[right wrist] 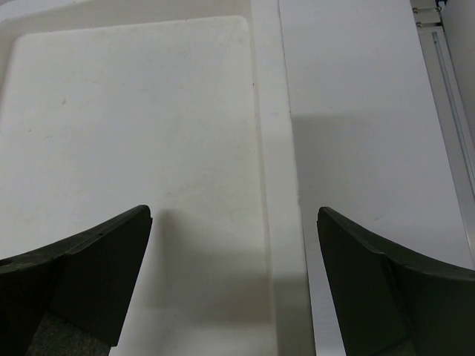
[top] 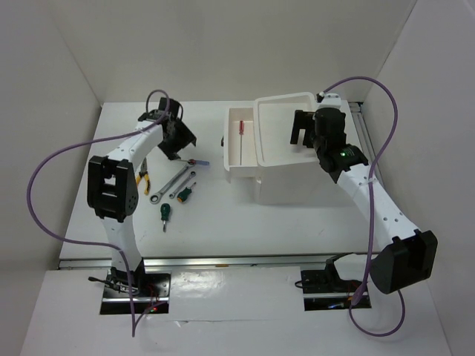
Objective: Sort the tools into containers
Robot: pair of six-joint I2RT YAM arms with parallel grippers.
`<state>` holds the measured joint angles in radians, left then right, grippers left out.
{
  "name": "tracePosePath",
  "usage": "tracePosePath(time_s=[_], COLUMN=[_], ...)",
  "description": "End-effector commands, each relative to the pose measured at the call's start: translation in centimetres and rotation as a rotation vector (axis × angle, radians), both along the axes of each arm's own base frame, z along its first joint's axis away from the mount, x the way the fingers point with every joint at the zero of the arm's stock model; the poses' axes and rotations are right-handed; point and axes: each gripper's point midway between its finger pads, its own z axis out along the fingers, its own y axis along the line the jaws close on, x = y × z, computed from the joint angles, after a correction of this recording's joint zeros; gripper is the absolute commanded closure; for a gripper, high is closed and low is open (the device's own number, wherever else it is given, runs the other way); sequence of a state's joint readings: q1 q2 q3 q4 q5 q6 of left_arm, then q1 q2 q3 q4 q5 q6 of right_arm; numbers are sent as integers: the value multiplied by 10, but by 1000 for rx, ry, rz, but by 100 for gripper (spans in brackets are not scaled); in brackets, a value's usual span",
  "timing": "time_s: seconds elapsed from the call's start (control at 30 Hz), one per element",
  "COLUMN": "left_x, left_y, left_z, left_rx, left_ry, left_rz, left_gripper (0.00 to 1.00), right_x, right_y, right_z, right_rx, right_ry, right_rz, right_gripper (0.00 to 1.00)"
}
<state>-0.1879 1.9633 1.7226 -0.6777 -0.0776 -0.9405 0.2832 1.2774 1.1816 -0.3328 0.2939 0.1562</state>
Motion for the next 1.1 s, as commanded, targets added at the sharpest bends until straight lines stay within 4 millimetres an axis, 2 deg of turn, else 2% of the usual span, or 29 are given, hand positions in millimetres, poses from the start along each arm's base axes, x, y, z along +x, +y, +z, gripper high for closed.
tracePosePath(time_s=[0.0, 0.13, 0.17, 0.2, 0.3, 0.43, 0.53, 0.67, 0.73, 0.8, 0.83, 1.03, 1.07], left_x=[-31, -37, -41, -44, -51, -53, -54, -54, -47, -49, -42, -34, -31], left_y=[-17, -32, -41, -50, -67, -74, -74, -69, -68, -60, -60, -46, -49], left_z=[1, -5, -13, -13, -30, -43, -63, -74, -68, -75, -69, -74, -77], left_rx=[-177, -264, -277, -286, -287, -277, -253, -219, -215, -184, -185, -142, -148], left_ry=[84, 123, 153, 159, 213, 238, 289, 312, 282, 310, 286, 286, 295], left_rz=[154, 267, 269, 268, 301, 370, 390, 416, 421, 442, 443, 463, 449], left_gripper=[21, 24, 24, 25, 27, 27, 28, 28, 28, 28, 28, 28, 28], right_x=[-24, -22, -22, -22, -25, -26, -26, -27, -28, -28, -28, -29, -27], right_y=[-5, -4, -4, -1, -1, -2, -2, -1, -1, 0, 0, 0, 1], right_z=[-80, -80, -80, -80, -77, -71, -71, -68, -64, -65, -65, -61, -60], right_rx=[-58, -58, -58, -59, -59, -54, -54, -46, -52, -47, -47, -45, -42], right_ry=[259, 260, 260, 260, 259, 241, 241, 234, 225, 227, 227, 218, 209], right_rz=[-8, -8, -8, 1, 1, 1, 1, 9, 14, 22, 22, 22, 22], right_gripper=[0, 0, 0, 0, 0, 0, 0, 0, 0, 0, 0, 0, 0])
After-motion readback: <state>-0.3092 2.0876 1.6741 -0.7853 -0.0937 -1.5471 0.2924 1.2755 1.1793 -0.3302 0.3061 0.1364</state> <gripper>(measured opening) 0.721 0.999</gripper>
